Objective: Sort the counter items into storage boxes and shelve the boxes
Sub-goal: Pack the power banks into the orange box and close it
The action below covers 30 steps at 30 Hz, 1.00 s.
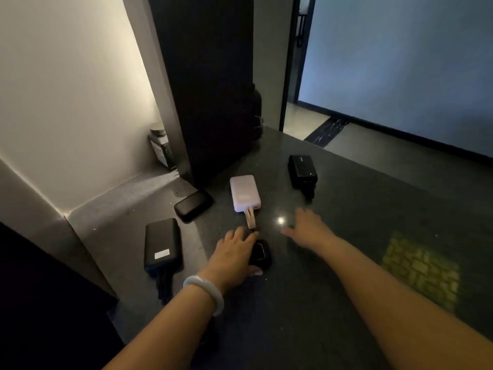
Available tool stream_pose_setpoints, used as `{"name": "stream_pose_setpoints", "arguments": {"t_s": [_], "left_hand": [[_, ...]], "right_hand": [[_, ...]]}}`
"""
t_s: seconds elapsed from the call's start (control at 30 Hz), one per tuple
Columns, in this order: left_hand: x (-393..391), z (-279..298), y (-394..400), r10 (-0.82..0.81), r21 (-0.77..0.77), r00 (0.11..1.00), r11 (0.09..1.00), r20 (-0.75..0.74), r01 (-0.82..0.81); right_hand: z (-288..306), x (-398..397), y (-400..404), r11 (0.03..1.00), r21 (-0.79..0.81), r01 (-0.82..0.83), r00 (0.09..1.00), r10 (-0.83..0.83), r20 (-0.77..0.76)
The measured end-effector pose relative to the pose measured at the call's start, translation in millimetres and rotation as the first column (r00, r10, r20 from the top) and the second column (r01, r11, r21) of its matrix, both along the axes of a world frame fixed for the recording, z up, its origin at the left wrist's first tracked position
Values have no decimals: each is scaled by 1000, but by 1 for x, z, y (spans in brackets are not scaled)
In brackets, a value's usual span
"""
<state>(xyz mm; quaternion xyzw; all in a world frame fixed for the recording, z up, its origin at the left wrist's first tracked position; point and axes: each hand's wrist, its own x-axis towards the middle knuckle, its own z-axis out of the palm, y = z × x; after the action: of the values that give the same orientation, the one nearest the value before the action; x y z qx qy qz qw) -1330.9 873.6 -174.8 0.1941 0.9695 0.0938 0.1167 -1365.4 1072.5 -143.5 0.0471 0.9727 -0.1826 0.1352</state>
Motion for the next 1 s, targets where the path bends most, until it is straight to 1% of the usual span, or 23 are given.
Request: {"name": "stream_pose_setpoints", "arguments": {"t_s": [0.1, 0.23, 0.3, 0.37, 0.47, 0.5, 0.6, 0.7, 0.8, 0.9, 1.0], "left_hand": [[-15, -3, 10, -111, 36, 992, 993, -64, 113], [-25, -10, 19, -118, 102, 988, 987, -96, 128], [-28, -17, 17, -104, 155, 991, 981, -81, 116], [-28, -26, 15, -86, 205, 994, 974, -64, 97], [-28, -34, 14, -72, 239, 995, 967, -65, 86], [-29, -35, 14, -72, 241, 995, 967, -64, 86], [-29, -32, 15, -66, 234, 996, 969, -60, 79], [-26, -27, 21, -36, 202, 997, 978, -71, 50], [-18, -20, 27, -15, 173, 997, 985, -75, 28], [-4, -20, 30, -21, 155, 997, 987, -79, 33], [12, -24, 29, -44, 154, 996, 987, -78, 56]], "right_hand": [[-6, -22, 14, 989, -21, 148, 989, -148, -16], [-17, -46, 19, 955, -30, 296, 950, -298, -98], [-22, -60, 17, 923, -86, 375, 910, -384, -156], [-27, -72, 17, 876, -179, 448, 858, -478, -190], [-32, -85, 25, 812, -283, 510, 808, -565, -166], [-33, -87, 29, 816, -282, 504, 814, -558, -159], [-36, -83, 40, 870, -239, 431, 860, -476, -184], [-37, -64, 46, 891, -243, 383, 874, -435, -218], [-37, -28, 48, 892, -279, 355, 888, -415, -199], [-38, 22, 49, 906, -263, 331, 904, -385, -188], [-41, 77, 52, 909, -270, 319, 921, -364, -138]]}}
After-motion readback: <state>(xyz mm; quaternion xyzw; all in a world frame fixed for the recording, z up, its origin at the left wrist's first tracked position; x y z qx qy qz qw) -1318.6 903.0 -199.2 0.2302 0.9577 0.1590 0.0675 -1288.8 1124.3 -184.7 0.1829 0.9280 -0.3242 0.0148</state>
